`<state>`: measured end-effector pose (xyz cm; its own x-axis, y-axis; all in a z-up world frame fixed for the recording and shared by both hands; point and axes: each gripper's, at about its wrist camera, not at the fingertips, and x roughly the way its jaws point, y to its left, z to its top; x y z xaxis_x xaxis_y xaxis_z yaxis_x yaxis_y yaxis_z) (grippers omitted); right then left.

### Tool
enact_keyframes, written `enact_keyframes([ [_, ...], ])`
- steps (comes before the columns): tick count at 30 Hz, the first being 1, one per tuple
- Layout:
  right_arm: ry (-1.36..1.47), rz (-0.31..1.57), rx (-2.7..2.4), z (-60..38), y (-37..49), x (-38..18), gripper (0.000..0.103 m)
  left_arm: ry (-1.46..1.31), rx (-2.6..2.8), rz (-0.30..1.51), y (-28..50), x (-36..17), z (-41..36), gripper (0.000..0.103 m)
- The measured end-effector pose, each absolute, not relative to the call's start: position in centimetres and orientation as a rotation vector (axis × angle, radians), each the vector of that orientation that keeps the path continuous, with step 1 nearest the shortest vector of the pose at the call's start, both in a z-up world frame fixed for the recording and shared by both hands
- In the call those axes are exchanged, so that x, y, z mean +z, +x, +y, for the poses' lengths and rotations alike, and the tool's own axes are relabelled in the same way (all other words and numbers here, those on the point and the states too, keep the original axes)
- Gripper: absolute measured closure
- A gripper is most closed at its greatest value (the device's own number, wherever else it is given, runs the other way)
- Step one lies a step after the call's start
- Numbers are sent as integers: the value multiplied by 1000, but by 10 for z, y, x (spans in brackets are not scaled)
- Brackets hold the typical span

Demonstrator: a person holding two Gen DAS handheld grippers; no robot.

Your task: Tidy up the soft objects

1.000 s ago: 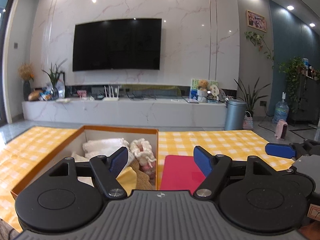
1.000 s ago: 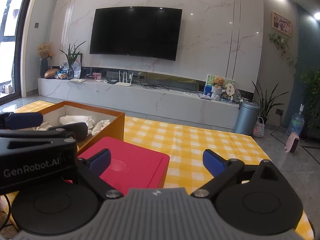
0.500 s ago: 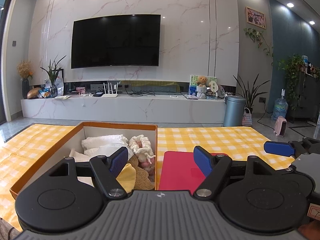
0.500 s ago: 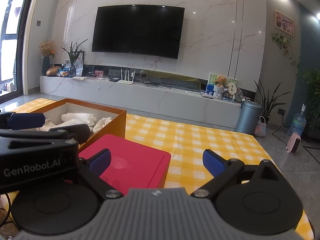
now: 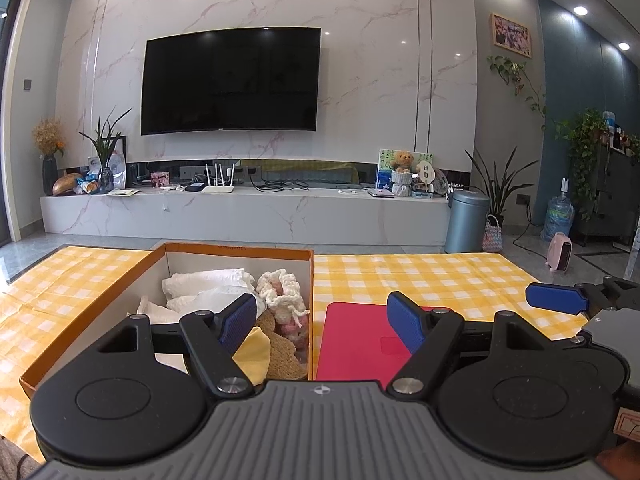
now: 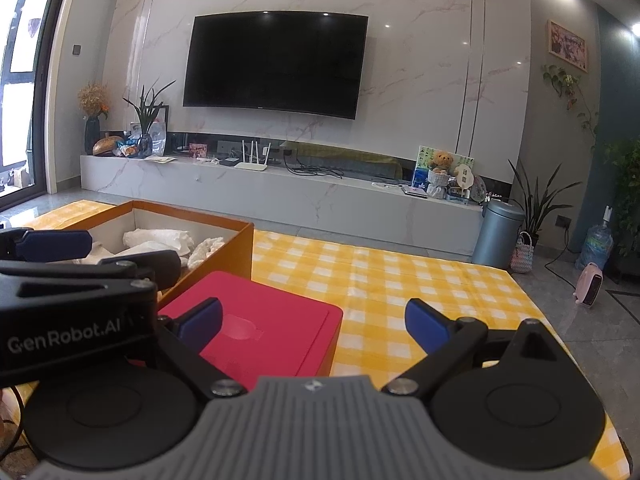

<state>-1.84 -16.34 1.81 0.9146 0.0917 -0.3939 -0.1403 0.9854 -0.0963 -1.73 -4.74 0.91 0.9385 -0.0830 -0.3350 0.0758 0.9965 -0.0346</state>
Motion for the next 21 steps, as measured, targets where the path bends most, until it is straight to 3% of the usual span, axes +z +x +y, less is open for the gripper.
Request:
enact_keyframes([
  [21,-115,399,129,-165,-21,20,8,-19,-95,342,-13,11,-41,16],
])
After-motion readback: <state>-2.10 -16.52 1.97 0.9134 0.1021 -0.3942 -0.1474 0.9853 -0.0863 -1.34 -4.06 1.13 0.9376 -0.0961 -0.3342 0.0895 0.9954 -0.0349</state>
